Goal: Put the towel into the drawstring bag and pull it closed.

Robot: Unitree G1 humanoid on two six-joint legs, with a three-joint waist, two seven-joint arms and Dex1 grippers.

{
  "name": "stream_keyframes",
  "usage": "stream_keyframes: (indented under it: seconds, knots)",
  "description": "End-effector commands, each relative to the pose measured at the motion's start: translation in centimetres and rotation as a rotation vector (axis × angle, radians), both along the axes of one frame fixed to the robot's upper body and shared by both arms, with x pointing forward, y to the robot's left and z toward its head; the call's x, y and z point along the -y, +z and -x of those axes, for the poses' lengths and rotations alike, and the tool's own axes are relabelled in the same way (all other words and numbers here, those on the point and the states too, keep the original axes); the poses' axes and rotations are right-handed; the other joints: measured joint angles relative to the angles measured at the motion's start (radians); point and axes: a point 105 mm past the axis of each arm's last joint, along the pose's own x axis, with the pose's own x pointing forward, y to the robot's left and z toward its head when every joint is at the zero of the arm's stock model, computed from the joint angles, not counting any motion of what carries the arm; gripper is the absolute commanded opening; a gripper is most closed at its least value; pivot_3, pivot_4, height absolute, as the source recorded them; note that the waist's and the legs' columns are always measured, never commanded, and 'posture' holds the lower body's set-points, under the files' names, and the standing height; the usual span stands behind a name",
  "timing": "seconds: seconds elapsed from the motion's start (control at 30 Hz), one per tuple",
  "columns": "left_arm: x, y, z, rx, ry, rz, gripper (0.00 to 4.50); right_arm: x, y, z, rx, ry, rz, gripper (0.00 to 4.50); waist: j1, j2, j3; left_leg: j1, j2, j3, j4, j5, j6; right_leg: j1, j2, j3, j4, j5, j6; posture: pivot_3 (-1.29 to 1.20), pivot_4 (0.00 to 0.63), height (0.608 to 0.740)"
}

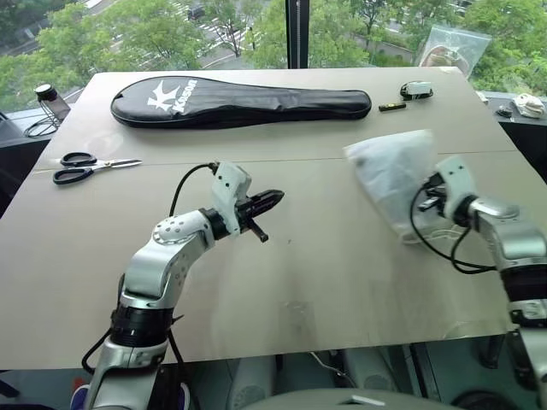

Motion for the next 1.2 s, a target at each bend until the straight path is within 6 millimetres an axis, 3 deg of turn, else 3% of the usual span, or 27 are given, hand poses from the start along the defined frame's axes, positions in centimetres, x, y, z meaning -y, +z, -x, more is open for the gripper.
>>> stream_keyframes:
  seconds: [0.03, 0.2, 0.3, 0.4, 0.47, 0.53, 0.73, 0.93, 1.1, 1.2]
  knots:
    - [0.3, -0.7, 2.1, -0.028, -0.087, -0.042, 0.08, -4.0, 1.7, 0.7, 0.006, 0.078, -0.128, 0.0, 0.004, 0.001, 0.0, 0.0, 0.0, 0.0, 0.0, 0.0, 0.0, 0.0, 0.0, 0.0, 0.0, 0.0, 0.0, 0.0, 0.15, 0.74]
    - [1.5, -2.8, 5.3, -0.202, -0.204, -0.009, 0.08, -7.8, 2.6, 0.8, 0.014, 0.0, -0.236, 0.0, 0.027, 0.001, 0.0, -0.001, -0.001, 0.0, 0.0, 0.0, 0.0, -0.001, -0.003, -0.001, 0.0, 0.0, 0.0, 0.0, 0.15, 0.74]
    - [3.2, -4.0, 6.8, -0.293, -0.294, 0.004, 1.0, -8.3, 2.4, 0.4, 0.021, -0.061, -0.244, 0.0, 0.041, 0.001, 0.0, -0.002, -0.003, -0.001, 0.001, 0.0, 0.0, 0.0, -0.005, -0.003, 0.0, 0.0, 0.0, 0.0, 0.15, 0.74]
    - [4.8, -5.6, 5.5, -0.378, -0.283, 0.01, 2.27, -8.6, 2.0, -0.6, -0.009, -0.114, -0.263, 0.0, 0.052, 0.001, 0.0, -0.002, -0.004, -0.001, 0.002, 0.0, 0.0, 0.001, -0.005, -0.003, -0.001, 0.0, 0.0, 0.0, 0.15, 0.74]
    - [5.5, -5.7, 4.6, -0.391, -0.285, 0.015, 2.27, -9.7, 2.5, -1.1, -0.032, -0.123, -0.326, 0.0, 0.049, 0.001, 0.0, -0.002, -0.004, -0.002, 0.003, 0.0, 0.0, 0.002, -0.005, -0.004, 0.0, 0.0, 0.0, 0.0, 0.15, 0.74]
    - [6.0, -5.8, 3.9, -0.39, -0.274, 0.002, 2.27, -12.1, 3.0, -1.1, -0.046, -0.08, -0.367, 0.0, 0.037, 0.001, 0.0, -0.001, -0.003, -0.002, 0.004, 0.0, 0.0, 0.001, -0.003, -0.004, 0.001, 0.001, 0.001, 0.0, 0.15, 0.74]
    - [7.1, -6.3, 3.3, -0.429, -0.238, -0.004, 2.27, -16.2, 3.3, -0.9, -0.085, -0.021, -0.438, 0.0, 0.022, 0.001, 0.0, 0.0, -0.003, -0.003, 0.003, 0.0, 0.0, 0.0, -0.003, -0.003, 0.007, 0.0, 0.0, 0.0, 0.15, 0.74]
    - [8.2, -7.2, 2.4, -0.468, -0.138, -0.047, 2.27, -17.1, 2.9, -0.3, -0.093, -0.014, -0.433, 0.0, 0.032, 0.001, -0.001, 0.0, -0.005, -0.003, 0.005, 0.0, 0.0, 0.001, -0.005, -0.004, 0.007, 0.0, 0.0, 0.0, 0.15, 0.74]
    - [7.8, -7.1, 1.4, -0.448, -0.026, -0.022, 0.12, -16.2, 3.3, -0.7, -0.072, -0.051, -0.442, 0.0, 0.034, 0.001, -0.001, 0.0, -0.005, -0.005, 0.005, 0.0, 0.0, 0.001, -0.005, -0.005, 0.007, 0.0, 0.0, 0.0, 0.15, 0.74]
    - [7.3, -6.6, 0.9, -0.433, 0.018, 0.025, 0.05, -15.2, 3.7, -1.2, -0.047, -0.092, -0.451, 0.0, 0.033, 0.001, -0.001, 0.0, -0.005, -0.005, 0.005, 0.0, 0.0, 0.001, -0.005, -0.005, 0.007, 0.0, 0.0, 0.0, 0.15, 0.74]
